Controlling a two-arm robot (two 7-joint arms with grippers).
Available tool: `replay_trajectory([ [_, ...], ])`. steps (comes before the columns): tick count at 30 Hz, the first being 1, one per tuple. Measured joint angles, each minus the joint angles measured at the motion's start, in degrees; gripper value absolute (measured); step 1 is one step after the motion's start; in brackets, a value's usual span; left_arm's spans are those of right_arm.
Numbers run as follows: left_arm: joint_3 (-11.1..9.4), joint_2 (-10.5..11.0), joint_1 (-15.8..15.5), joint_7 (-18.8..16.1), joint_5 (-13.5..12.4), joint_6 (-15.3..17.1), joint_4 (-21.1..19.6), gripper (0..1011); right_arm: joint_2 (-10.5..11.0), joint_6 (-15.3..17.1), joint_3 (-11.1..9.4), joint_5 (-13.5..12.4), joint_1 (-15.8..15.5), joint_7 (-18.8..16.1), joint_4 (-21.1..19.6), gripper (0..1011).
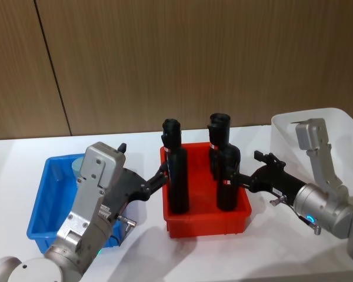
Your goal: Pick the cotton swabs from the blue box and place them into the white box.
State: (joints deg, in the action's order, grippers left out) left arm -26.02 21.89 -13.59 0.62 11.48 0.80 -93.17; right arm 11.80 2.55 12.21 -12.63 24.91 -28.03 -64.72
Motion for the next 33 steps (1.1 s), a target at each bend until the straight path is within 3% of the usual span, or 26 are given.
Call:
replay_trajectory([
  [27,0.0,0.0,0.0,0.0,0.0,0.0,0.0,1004,-3.2,-6.7,1.7,1.3,10.3,-6.6,17.9,1001],
  [33,0.0,0.0,0.0,0.0,0.0,0.0,0.0,1004,-3.8,-7.8,1.9,1.0,12.2,-6.7,20.9,907],
])
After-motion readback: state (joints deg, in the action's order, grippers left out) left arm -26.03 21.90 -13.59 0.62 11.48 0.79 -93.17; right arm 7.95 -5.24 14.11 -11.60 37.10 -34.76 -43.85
